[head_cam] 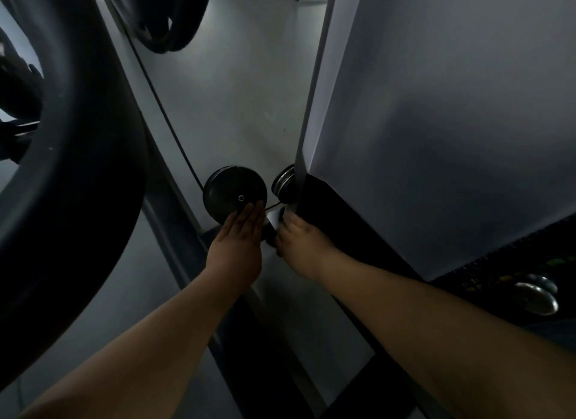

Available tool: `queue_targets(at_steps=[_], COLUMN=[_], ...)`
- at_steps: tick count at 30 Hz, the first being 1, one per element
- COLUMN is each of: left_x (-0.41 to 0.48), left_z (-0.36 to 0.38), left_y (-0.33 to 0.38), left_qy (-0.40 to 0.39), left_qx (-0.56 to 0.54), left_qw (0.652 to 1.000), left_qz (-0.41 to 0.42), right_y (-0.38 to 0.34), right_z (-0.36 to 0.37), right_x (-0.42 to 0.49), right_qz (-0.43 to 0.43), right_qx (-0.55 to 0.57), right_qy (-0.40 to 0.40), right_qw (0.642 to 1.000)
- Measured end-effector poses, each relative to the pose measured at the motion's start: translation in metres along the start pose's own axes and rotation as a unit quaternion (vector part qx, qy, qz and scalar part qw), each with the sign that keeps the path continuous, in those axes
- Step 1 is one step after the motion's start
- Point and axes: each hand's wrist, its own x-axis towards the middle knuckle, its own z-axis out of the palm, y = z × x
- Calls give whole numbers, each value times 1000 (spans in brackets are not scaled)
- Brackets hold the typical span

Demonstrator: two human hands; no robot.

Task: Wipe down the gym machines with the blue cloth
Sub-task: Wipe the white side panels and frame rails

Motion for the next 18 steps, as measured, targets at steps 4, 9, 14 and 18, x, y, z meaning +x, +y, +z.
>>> queue_targets(at_steps=[4,9,14,18], left_x=[-1,-3,-6,-2], left_z=[-11,-15,-25,-22], left_y=[1,-1,-22,-37], left_qy=[-30,12,32,32], left_qx=[-29,-8,4,-12], left_qw=[999,1000,998,998], left_qz=[3,7,-54,-61], right_y=[-21,-1,-15,-13], right_z=[20,-11,4,-33], right_x=[-13,5,-23,2], right_qz=[-21,-20,-46,34], right_qx=[-39,-29,46,207], right_qy=[75,-13,-38,83], right_qw=[996,999,997,974])
